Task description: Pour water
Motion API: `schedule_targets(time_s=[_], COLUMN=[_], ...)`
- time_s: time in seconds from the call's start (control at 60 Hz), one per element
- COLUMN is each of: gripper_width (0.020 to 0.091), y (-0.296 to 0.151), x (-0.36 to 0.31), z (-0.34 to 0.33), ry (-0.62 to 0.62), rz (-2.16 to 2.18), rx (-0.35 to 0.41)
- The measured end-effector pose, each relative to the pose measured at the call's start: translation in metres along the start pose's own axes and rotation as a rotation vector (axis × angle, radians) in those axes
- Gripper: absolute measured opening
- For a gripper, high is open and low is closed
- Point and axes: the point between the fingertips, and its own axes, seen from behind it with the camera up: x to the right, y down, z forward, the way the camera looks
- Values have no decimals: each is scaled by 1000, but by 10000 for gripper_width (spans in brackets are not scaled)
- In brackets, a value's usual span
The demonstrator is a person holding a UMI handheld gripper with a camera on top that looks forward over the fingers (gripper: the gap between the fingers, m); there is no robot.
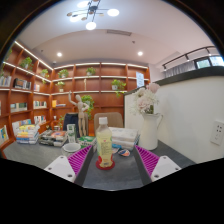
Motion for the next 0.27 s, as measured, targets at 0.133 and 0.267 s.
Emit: schedule_targets(time_s=[0.133, 0.267], gripper_width=[812, 813], y=[-7, -6], x=[0, -2], z=[-15, -18], ry=[-8, -6], rz=[23, 20], rx=[15, 7])
